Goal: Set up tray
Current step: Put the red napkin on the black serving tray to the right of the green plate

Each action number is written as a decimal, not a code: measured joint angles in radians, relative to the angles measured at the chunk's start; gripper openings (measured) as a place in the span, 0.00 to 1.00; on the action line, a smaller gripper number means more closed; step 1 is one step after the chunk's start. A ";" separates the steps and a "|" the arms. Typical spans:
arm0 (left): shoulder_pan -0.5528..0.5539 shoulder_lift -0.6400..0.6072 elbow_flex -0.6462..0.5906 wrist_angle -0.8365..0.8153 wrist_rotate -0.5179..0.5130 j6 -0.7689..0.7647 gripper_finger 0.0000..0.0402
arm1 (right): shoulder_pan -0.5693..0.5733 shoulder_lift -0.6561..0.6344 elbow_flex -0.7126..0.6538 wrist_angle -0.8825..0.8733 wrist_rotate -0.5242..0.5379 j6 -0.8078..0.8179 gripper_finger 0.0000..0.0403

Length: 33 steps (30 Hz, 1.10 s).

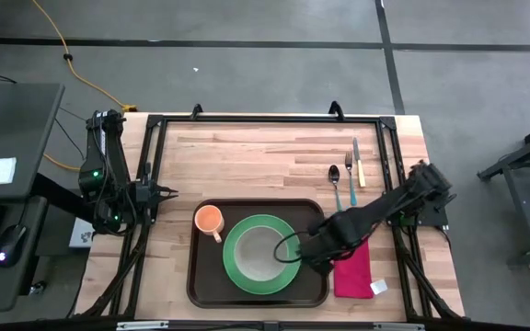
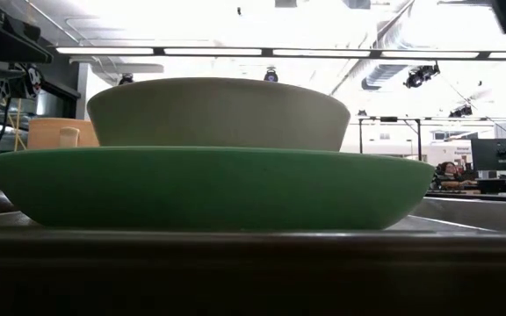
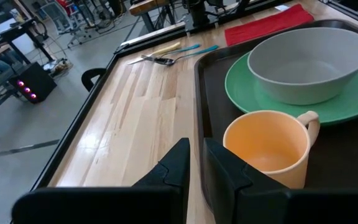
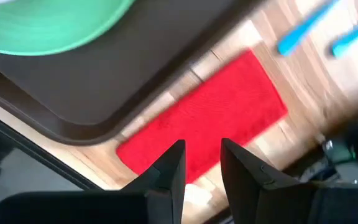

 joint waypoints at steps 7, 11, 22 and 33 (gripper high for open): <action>0.000 0.000 0.000 -0.002 0.006 -0.021 0.20 | 0.027 -0.154 -0.158 0.093 -0.035 0.222 0.19; 0.000 0.000 0.000 0.000 0.011 -0.025 0.20 | 0.039 -0.211 -0.231 0.215 -0.047 0.364 0.19; 0.000 0.000 0.000 -0.006 0.110 -0.022 0.20 | 0.039 -0.226 -0.342 0.457 -0.075 0.514 0.19; 0.000 0.000 0.000 -0.011 0.110 -0.014 0.20 | 0.037 -0.226 -0.450 0.509 -0.128 0.561 0.19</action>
